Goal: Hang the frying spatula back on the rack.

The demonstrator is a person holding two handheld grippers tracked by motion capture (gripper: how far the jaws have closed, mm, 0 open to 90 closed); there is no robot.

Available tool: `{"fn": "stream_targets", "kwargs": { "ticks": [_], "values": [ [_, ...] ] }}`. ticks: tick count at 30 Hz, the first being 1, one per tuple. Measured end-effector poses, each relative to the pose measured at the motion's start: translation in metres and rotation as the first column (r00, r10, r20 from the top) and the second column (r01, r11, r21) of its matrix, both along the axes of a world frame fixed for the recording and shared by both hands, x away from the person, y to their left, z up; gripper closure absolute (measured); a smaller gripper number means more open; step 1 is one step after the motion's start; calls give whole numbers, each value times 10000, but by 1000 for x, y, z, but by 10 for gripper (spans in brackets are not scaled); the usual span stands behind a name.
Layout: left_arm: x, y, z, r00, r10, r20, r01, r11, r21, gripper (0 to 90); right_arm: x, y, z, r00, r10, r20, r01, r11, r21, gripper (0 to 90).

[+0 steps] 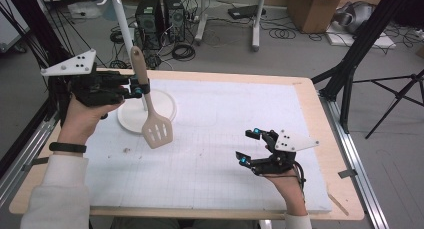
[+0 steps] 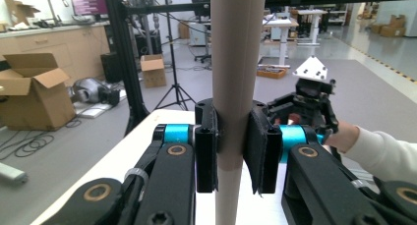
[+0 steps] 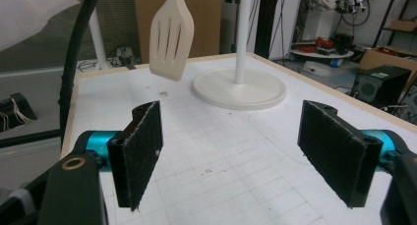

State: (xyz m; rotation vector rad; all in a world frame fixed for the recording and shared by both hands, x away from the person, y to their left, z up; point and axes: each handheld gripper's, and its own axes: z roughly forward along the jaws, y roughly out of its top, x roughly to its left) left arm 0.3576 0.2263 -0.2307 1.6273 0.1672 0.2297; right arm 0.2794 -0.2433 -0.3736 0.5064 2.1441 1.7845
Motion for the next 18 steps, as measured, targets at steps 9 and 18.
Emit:
{"fn": "stream_targets", "kwargs": {
  "ticks": [9, 18],
  "values": [
    [27, 13, 16, 9985, 439, -327, -435, 9990, 136, 759, -1, -3, -2, 9998, -176, -11, 176, 9998, -69, 244],
    [48, 25, 29, 9945, 903, -526, -910, 9958, -106, 760, 0, -6, -6, 9995, -318, 18, 318, 9994, -127, 248]
  ]
}}
